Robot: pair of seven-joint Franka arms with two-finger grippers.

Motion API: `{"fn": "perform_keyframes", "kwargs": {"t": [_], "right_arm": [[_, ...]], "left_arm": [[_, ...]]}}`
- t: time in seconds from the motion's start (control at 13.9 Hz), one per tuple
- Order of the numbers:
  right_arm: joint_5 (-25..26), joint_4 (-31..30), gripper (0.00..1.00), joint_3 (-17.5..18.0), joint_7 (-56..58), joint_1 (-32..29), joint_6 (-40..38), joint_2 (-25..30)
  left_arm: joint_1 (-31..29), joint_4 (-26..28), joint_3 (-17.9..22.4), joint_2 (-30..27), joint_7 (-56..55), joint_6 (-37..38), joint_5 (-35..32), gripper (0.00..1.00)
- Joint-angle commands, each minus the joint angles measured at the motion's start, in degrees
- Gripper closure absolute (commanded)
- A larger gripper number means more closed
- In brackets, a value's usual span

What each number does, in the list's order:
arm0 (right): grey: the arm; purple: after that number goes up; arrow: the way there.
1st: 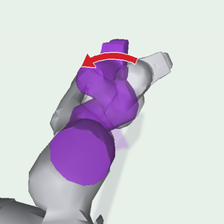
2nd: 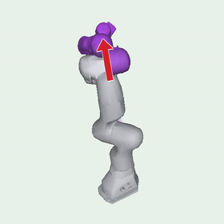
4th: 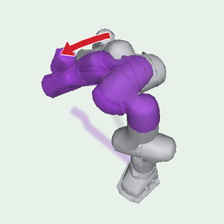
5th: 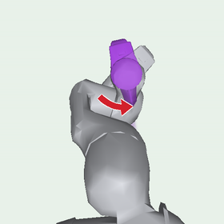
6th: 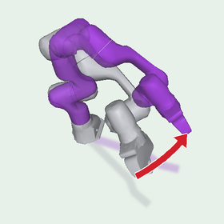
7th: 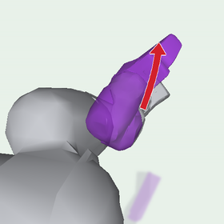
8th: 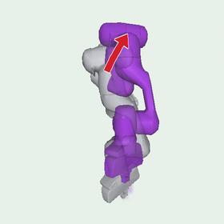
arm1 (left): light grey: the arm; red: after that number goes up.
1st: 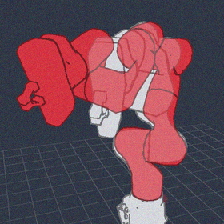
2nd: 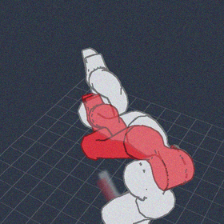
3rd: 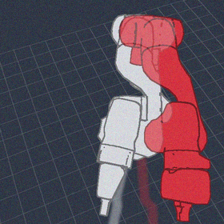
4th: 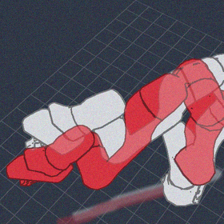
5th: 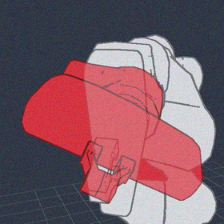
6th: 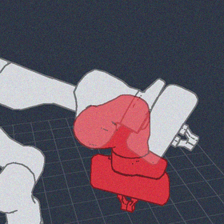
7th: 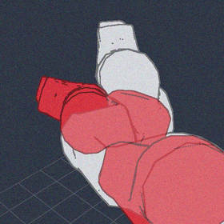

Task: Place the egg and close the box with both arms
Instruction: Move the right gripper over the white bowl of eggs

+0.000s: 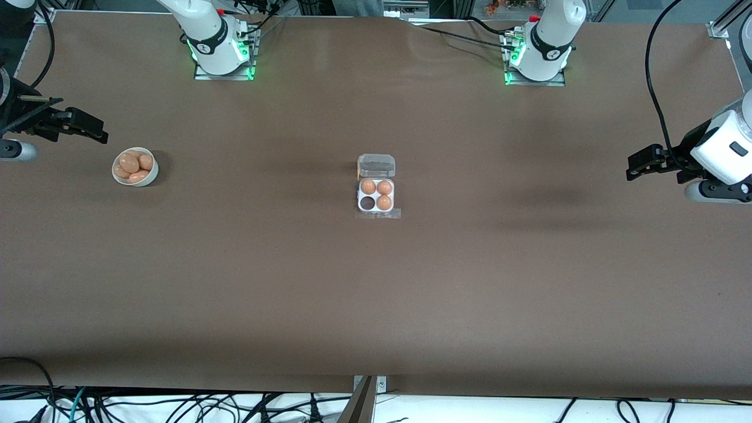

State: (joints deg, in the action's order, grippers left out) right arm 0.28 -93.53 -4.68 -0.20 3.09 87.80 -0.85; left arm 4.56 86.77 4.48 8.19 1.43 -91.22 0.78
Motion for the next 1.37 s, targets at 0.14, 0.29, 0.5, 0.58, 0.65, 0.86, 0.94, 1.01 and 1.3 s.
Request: {"fn": "perform_keyframes", "kwargs": {"t": [0.14, 0.29, 0.5, 0.58, 0.65, 0.86, 0.94, 1.01, 1.3], "right_arm": [[0.3, 0.1, 0.0, 0.7, -0.6, -0.7, -0.3, 0.6], [0.3, 0.1, 0.0, 0.8, -0.7, -0.7, -0.3, 0.6], [0.2, 0.1, 0.0, 0.8, -0.6, -0.7, -0.5, 0.6], [0.2, 0.1, 0.0, 0.8, -0.6, -0.7, -0.5, 0.6], [0.2, 0.1, 0.0, 0.7, -0.6, -0.7, -0.4, 0.6], [0.2, 0.1, 0.0, 0.7, -0.6, -0.7, -0.6, 0.6], [0.2, 0.1, 0.0, 0.8, -0.6, -0.7, -0.6, 0.6], [0.2, 0.1, 0.0, 0.7, -0.6, -0.7, -0.6, 0.6], [0.2, 0.1, 0.0, 0.8, -0.6, -0.7, -0.6, 0.6]], "left_arm": [[-0.4, -0.5, -0.3, -0.4, 0.2, 0.3, 0.3, 0.0], [-0.6, -0.2, -0.3, -0.6, 0.3, 0.3, 0.2, 0.0], [-1.1, 0.2, -0.3, -1.2, 0.9, 0.2, 0.3, 0.0], [-1.2, 0.2, -0.3, -1.2, 0.9, 0.2, 0.3, 0.0], [-1.3, 0.2, -0.3, -1.2, 0.9, 0.2, 0.3, 0.0], [-1.4, 0.2, -0.3, -1.2, 0.9, 0.3, 0.3, 0.0], [-1.3, 0.1, -0.3, -1.1, 0.9, 0.2, 0.3, 0.0], [-1.3, 0.0, -0.3, -1.0, 0.9, 0.3, 0.3, 0.0], [-1.3, 0.0, -0.5, -1.0, 0.3, 0.2, 0.3, 0.0]]}}
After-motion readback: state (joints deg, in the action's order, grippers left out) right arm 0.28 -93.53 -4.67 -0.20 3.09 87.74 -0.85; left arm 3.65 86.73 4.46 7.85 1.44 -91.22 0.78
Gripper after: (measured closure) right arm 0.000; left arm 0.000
